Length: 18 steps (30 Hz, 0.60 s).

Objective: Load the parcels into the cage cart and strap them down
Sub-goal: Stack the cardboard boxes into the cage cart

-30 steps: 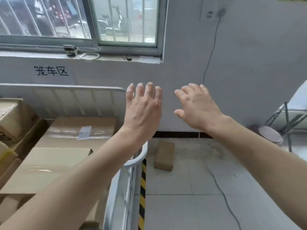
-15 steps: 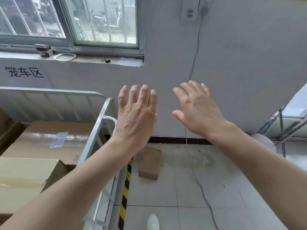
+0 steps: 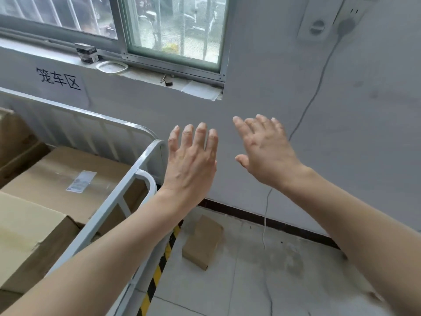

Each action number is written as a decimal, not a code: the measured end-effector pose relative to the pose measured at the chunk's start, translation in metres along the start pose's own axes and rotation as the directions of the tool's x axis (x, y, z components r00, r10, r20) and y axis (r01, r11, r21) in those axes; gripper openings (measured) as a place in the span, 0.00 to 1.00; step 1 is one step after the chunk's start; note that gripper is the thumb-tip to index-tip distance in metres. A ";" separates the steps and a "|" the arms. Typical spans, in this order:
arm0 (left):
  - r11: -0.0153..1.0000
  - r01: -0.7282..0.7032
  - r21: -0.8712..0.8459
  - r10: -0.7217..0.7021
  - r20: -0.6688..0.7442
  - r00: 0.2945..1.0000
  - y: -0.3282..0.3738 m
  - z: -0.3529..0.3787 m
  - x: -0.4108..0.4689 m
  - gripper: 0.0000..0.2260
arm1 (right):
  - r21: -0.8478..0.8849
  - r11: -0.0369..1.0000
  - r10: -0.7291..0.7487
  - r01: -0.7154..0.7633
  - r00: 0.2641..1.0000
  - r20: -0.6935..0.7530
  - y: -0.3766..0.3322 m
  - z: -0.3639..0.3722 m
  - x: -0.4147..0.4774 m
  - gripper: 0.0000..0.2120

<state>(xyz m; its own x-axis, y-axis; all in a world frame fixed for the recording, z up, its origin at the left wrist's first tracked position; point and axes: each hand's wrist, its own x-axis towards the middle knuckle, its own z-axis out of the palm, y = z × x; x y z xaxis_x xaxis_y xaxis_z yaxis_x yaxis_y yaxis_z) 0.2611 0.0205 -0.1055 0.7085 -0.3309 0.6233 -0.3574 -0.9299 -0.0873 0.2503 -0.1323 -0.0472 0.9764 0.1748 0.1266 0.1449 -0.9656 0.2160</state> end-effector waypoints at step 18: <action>0.678 0.714 0.173 -0.651 0.592 0.475 0.094 0.242 -0.099 0.25 | 0.198 0.853 -0.521 0.482 0.784 0.337 0.041 0.317 0.124 0.30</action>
<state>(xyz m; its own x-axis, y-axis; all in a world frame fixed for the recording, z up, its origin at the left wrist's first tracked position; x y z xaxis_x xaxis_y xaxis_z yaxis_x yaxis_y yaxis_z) 0.3047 -0.0727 -0.3641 0.9294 0.3529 -0.1076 0.3689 -0.8947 0.2518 0.4279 -0.2112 -0.3300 0.7440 0.5756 -0.3392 0.6261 -0.7779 0.0534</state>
